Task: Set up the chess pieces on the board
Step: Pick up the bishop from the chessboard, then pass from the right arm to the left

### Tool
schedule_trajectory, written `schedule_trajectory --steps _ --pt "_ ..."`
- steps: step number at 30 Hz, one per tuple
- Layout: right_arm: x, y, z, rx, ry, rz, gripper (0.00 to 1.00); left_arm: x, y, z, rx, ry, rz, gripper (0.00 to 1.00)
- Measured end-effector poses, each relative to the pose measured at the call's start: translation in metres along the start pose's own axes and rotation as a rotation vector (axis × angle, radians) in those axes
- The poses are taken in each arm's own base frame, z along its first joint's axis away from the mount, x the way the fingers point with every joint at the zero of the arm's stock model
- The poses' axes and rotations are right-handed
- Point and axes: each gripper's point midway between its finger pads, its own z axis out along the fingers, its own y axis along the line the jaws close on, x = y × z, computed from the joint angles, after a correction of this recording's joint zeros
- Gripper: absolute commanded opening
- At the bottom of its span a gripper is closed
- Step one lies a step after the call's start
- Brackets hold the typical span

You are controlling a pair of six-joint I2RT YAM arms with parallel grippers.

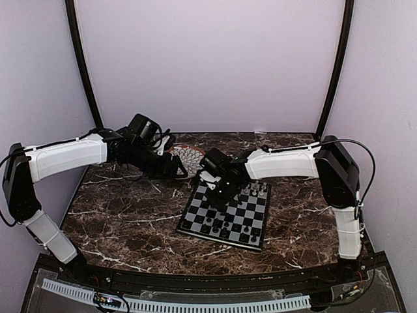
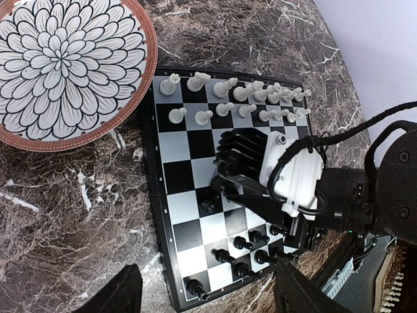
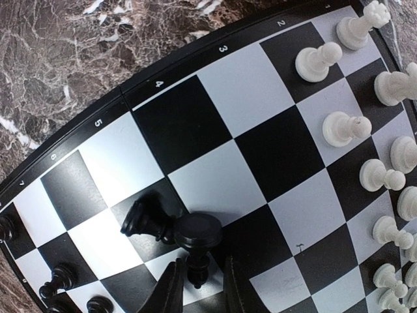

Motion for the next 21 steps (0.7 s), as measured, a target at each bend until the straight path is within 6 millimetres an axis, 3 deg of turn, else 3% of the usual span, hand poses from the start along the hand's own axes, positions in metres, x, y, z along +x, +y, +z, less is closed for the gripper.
schedule_trajectory --steps 4,11,14,17,21 --pt "-0.004 -0.001 0.002 -0.001 -0.017 0.001 0.01 -0.001 0.000 -0.001 0.006 0.001 -0.003 0.71" --pt "-0.006 0.000 0.001 -0.024 -0.037 0.000 0.00 -0.003 0.002 -0.001 0.017 -0.004 -0.004 0.71" --pt "0.004 -0.001 -0.005 -0.027 -0.026 -0.004 0.00 -0.004 0.006 0.000 0.030 -0.007 -0.020 0.70" --pt "0.012 0.000 -0.022 -0.041 -0.027 -0.015 0.00 -0.001 0.013 0.003 0.052 0.002 -0.057 0.68" --pt "-0.005 0.009 -0.057 -0.092 -0.115 -0.042 0.00 -0.004 0.006 0.008 0.139 0.011 -0.088 0.65"
